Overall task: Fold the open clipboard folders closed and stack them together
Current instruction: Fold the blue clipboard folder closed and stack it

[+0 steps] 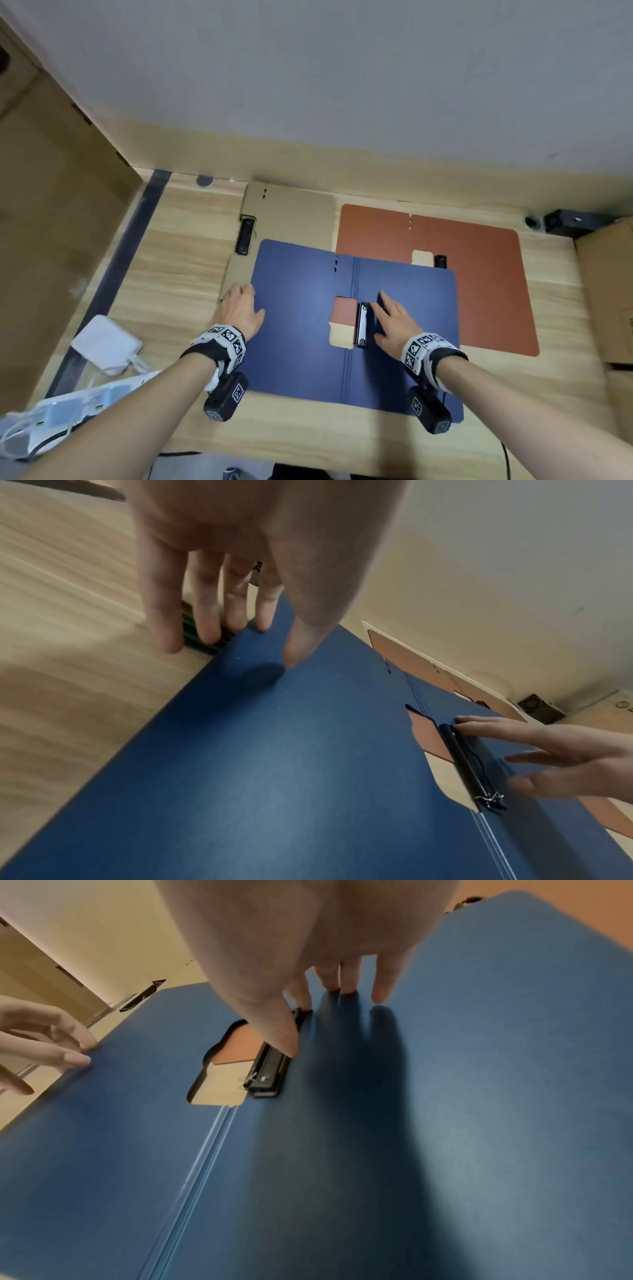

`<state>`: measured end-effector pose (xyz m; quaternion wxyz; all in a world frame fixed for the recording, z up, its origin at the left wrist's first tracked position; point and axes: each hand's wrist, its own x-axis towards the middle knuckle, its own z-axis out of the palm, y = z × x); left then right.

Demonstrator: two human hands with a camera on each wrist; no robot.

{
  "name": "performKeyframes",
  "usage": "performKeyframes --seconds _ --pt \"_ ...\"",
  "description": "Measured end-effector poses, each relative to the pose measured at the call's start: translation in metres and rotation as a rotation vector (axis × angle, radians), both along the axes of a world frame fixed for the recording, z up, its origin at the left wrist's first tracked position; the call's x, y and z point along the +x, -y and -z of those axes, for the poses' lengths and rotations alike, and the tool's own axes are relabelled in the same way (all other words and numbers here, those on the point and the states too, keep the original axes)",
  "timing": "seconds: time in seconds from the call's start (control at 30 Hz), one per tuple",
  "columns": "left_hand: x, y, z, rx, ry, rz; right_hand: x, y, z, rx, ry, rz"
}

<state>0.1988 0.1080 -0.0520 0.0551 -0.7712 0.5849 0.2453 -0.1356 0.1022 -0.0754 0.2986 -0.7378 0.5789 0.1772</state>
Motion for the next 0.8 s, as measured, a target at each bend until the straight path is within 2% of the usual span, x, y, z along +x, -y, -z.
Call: performKeyframes --seconds 0.2,0.33,0.43,0.53,0.6,0.67,0.8 --pt "0.005 -0.001 0.003 -0.012 -0.167 -0.173 0.012 -0.018 0.009 0.001 -0.129 0.012" --pt "0.01 0.003 -0.014 -0.009 -0.259 -0.236 0.017 -0.008 0.006 0.048 -0.12 0.04" --pt "0.007 0.011 -0.043 0.005 -0.313 -0.167 0.018 0.001 -0.004 0.101 -0.089 0.06" --pt "-0.01 0.02 -0.082 0.004 -0.373 -0.096 0.012 0.009 -0.018 0.117 0.034 0.18" --pt "-0.031 0.024 -0.11 0.001 -0.476 -0.06 0.0 0.01 -0.028 0.099 0.178 0.314" --pt "-0.057 0.026 -0.134 -0.026 -0.499 0.025 -0.018 0.004 -0.04 0.1 0.281 0.408" --pt "-0.12 0.023 -0.161 -0.063 -0.563 0.167 -0.063 -0.012 -0.053 0.073 0.354 0.489"
